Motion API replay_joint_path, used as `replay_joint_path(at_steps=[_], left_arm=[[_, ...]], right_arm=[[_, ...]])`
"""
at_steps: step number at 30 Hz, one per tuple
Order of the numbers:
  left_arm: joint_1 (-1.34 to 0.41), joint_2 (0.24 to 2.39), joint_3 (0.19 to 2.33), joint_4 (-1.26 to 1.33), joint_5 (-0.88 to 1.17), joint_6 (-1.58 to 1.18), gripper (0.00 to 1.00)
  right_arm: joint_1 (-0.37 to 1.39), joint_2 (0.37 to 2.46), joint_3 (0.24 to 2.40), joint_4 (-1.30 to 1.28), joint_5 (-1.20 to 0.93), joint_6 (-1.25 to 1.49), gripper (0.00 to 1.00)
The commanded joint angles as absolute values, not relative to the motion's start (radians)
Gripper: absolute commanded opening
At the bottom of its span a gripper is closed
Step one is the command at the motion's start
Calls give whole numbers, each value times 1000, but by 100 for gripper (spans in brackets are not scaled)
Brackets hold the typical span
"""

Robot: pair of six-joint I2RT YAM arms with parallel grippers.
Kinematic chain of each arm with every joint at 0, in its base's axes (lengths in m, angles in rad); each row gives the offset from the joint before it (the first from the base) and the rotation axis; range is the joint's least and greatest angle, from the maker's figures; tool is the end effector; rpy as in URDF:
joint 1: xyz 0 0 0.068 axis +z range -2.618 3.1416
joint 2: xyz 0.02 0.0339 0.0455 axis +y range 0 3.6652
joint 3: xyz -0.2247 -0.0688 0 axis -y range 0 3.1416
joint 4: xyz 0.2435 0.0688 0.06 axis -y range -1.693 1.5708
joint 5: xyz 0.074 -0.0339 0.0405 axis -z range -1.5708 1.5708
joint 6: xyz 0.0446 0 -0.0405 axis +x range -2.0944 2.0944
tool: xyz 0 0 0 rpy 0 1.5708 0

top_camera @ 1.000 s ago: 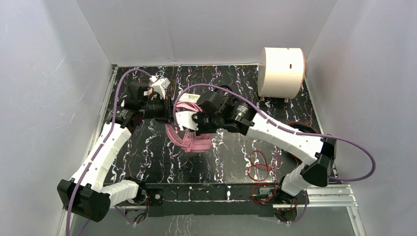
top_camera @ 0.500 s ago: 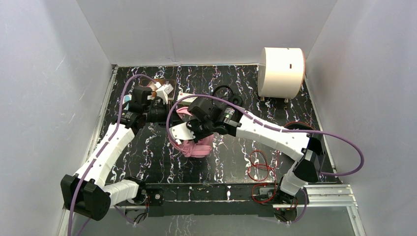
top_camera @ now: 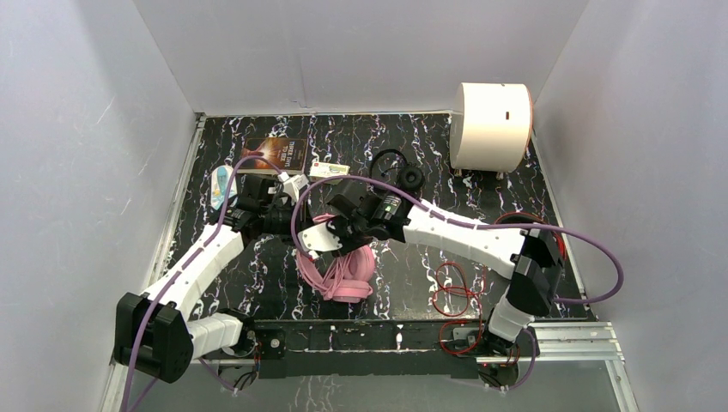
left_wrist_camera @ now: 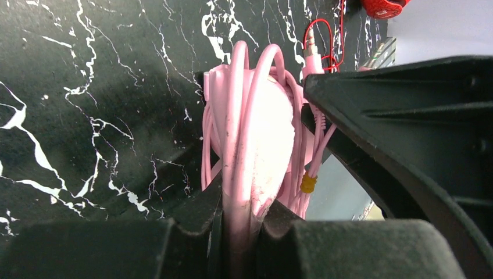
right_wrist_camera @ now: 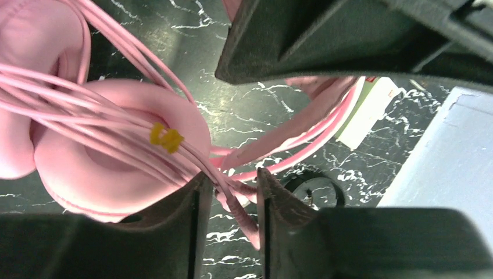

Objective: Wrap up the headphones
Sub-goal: Place the headphones at the center of the board.

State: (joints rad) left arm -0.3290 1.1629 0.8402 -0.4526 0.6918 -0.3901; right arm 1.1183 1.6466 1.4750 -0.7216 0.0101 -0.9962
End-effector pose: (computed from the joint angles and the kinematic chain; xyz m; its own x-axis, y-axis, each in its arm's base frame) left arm 0.2352 -0.1104 0.2236 -0.8712 -0.0120 -0.4908 0.3770 0.6239 -0.6846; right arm 0.1585 0.3250 0.2627 0.5674 -0.7526 -0.3341 -0.7732 -0.3474 -0.5305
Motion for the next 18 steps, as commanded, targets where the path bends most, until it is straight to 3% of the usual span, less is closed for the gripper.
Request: replay_joint_path(at_steps=[1, 5, 13, 18], left_arm=[[-339, 1113, 821, -443, 782, -436, 0], [-339, 1114, 804, -444, 736, -449, 0], [-339, 1090, 759, -476, 633, -457, 0], [-339, 1094, 772, -489, 589, -469, 0]], right_arm=[[1106, 1667, 1469, -688, -24, -983, 48], [1101, 1677, 1488, -698, -20, -930, 59], [1077, 1582, 1440, -626, 23, -890, 95], [1044, 1558, 1443, -642, 6, -868, 99]])
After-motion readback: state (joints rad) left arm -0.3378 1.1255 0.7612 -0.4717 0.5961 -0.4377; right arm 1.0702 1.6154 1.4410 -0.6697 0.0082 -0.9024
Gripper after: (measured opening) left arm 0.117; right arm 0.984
